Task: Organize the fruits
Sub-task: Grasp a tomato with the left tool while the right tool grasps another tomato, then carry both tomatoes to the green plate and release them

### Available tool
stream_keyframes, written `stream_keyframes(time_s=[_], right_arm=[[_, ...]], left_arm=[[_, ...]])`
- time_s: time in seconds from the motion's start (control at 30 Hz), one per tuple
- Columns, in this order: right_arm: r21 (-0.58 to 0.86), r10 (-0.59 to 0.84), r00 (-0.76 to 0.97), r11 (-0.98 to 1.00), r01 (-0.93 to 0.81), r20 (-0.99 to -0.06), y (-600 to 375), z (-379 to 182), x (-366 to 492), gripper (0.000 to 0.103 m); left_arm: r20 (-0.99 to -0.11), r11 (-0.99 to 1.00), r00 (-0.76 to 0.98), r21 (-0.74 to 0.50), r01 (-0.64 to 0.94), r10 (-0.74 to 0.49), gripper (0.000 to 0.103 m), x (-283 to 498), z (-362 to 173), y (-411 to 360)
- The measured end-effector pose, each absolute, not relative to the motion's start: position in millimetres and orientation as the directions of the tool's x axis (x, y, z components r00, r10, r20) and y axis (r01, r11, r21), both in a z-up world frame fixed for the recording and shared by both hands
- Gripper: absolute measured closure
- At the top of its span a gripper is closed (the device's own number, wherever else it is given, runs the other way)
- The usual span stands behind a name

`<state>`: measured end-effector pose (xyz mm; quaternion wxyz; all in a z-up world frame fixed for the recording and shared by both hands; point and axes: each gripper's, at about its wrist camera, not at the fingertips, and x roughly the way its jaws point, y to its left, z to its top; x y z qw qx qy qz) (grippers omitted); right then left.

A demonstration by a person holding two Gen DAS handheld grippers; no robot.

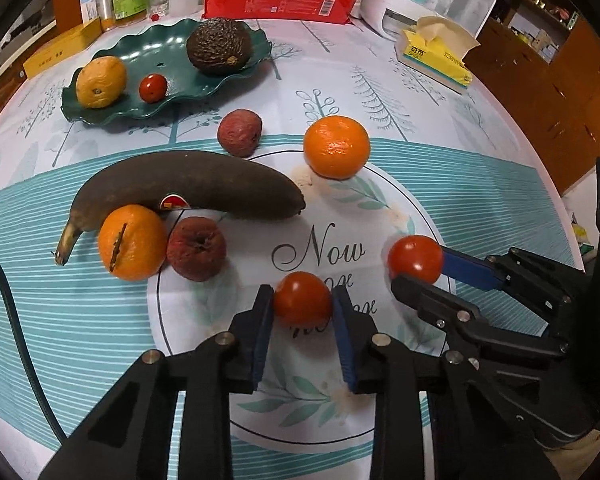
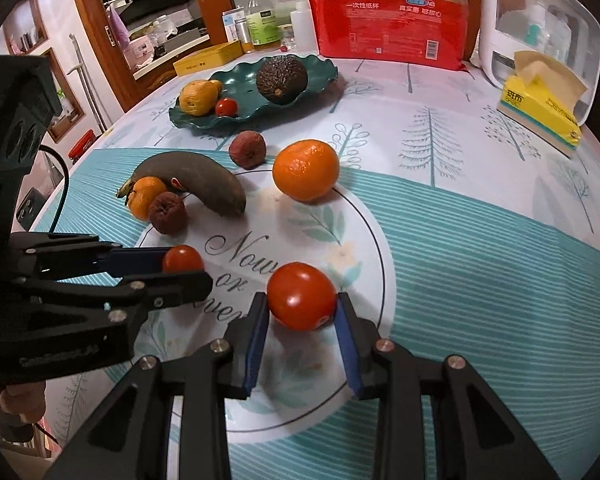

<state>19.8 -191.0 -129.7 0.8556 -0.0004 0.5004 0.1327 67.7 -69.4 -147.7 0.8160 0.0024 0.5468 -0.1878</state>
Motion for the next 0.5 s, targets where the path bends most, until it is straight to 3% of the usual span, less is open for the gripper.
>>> stream_keyframes(time_s=[0.5], right_arm=[[0.156,0.252,0.430,0.957,-0.245,-0.867,-175.4,-123.2,17.9,0.070]], left_arm=[[-0.879,0.931,0.348,-0.233,0.282,-0.325,0.077,52.1,-119.5,-40.3]])
